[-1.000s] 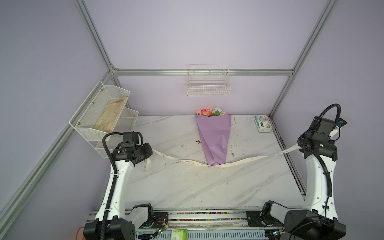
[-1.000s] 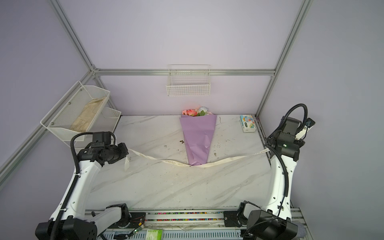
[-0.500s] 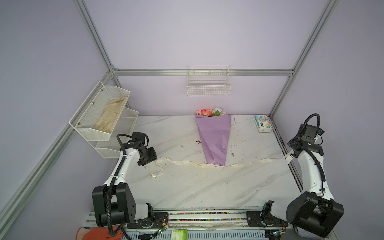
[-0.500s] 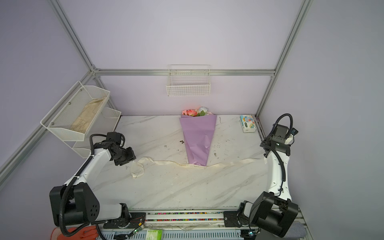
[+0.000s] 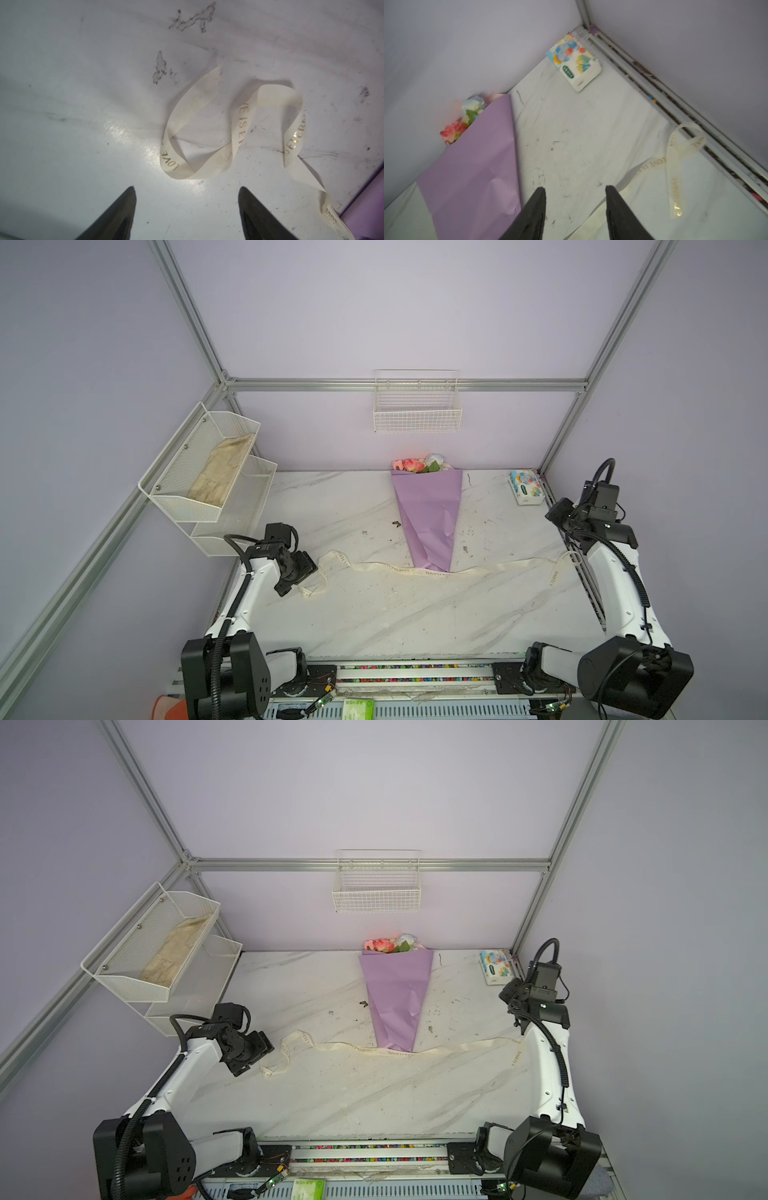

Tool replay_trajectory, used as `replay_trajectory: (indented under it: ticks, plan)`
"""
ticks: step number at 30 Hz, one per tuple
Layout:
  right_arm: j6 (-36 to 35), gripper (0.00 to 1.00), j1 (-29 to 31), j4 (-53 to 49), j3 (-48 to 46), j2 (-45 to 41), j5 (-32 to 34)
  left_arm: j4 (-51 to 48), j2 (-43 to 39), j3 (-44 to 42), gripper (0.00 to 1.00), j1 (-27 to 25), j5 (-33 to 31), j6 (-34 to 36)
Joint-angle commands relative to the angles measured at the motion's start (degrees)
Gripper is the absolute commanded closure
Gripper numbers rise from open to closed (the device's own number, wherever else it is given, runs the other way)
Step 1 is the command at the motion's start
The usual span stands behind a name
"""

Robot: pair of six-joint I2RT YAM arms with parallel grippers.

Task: Tie the bouquet of fake flowers

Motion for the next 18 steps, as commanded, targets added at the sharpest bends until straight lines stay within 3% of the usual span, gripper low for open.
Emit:
replay_trajectory:
  ticks: [1,6,10,14,18]
  plan:
    - [1.8,0.50,4.1,0.4,-2.7,-0.4,-1.7,5.3,0.4,-4.0,0.27,0.4,0.7,-5.0]
    - [2.2,0.50,7.5,2.1,-4.7,1.3,-5.7,9.0,5.0,-3.6,0.35,0.4,-0.4,-4.1]
    - [2.6,0.50,9.3,2.6,-5.8,1.6,-5.6,10.1,10.4,-2.7,0.49,1.0,-1.6,-2.3]
    - [3.7,0.50,9.7,5.1,-8.7,0.7,-6.1,11.1,15.3,-1.9,0.54,1.4,-0.8,-1.2]
    - [3.4,0.50,9.9,5.0,-9.8,1.3,-6.5,11.4,16.2,-2.2,0.78,1.9,-1.5,-0.7]
